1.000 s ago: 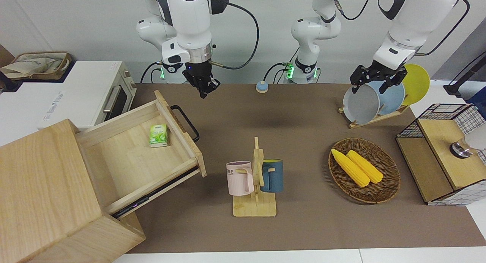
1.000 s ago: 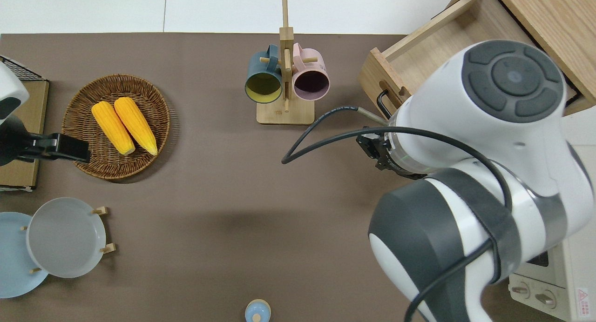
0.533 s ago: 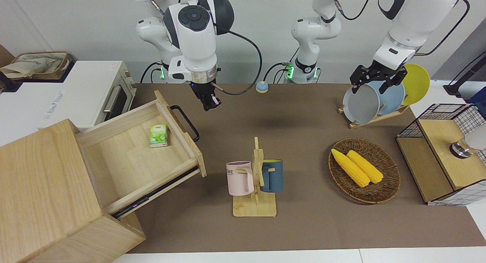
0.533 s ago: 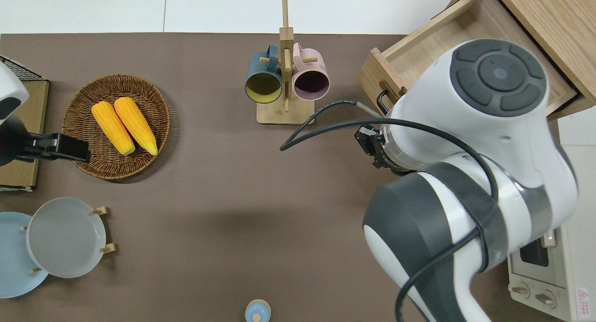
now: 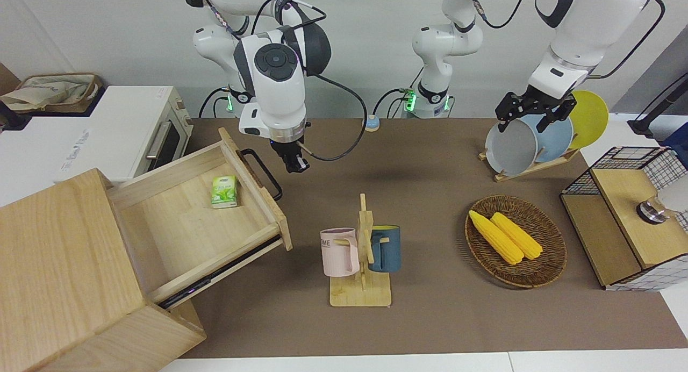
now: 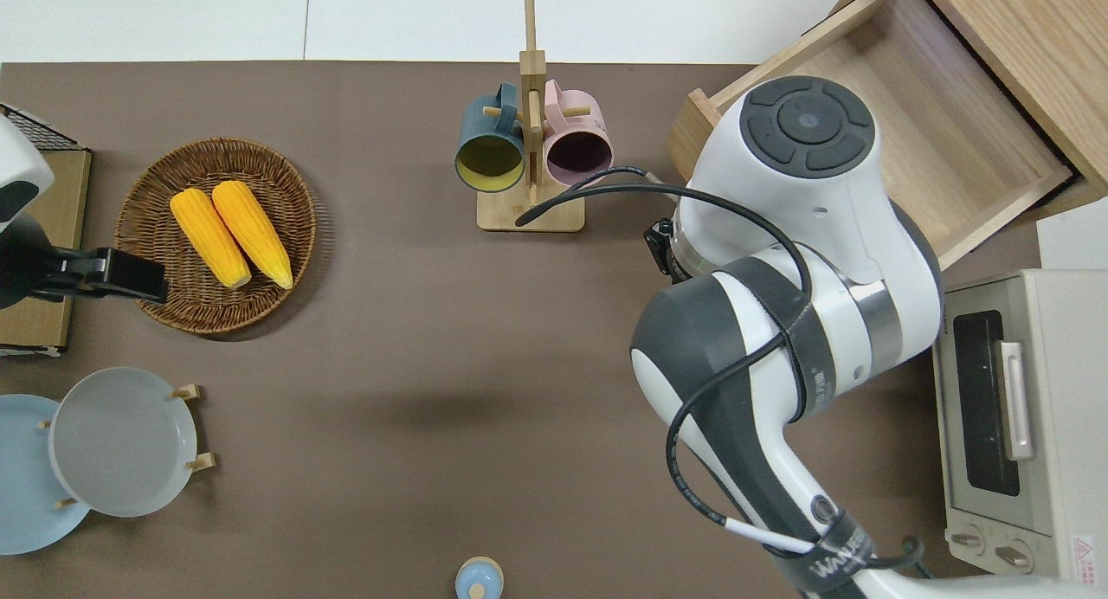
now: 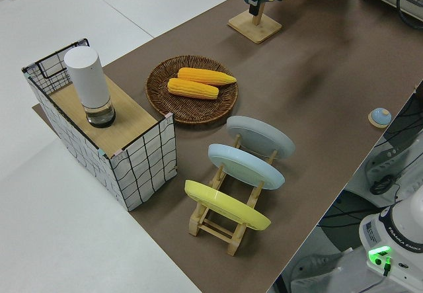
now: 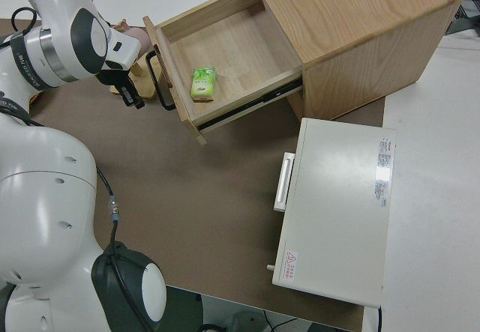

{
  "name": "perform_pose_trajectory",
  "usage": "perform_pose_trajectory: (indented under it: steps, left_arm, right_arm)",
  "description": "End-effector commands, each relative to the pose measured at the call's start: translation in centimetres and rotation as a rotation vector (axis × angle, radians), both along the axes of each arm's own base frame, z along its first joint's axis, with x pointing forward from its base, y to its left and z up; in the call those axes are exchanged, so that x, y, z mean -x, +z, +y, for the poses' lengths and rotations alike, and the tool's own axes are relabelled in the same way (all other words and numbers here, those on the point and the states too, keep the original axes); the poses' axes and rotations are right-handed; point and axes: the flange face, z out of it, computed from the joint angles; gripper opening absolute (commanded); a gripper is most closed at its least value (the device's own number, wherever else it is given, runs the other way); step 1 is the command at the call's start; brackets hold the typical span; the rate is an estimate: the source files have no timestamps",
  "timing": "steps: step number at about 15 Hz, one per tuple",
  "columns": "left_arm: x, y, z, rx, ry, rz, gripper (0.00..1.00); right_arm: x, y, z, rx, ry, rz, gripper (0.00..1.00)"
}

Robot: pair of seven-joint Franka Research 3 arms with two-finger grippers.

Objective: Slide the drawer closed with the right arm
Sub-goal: 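Push the drawer front away from the robot with the right arm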

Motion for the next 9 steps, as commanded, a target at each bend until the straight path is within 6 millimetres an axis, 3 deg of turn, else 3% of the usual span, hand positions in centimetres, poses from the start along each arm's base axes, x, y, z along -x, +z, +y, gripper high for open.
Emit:
perform_pose_trajectory:
  steps: [1, 9]
  left_arm:
    - [0.3, 0.6, -0.2, -0.019, 0.005, 0.003, 0.99]
    - [0.3, 0.6, -0.2, -0.019, 0.005, 0.003, 0.99]
  right_arm:
    - [-1.5, -1.6, -2.2, 0.019, -0.035, -0.005, 0.000]
    - [-3.8, -1.7, -7.0, -0.002, -0.011, -0.027, 0.000]
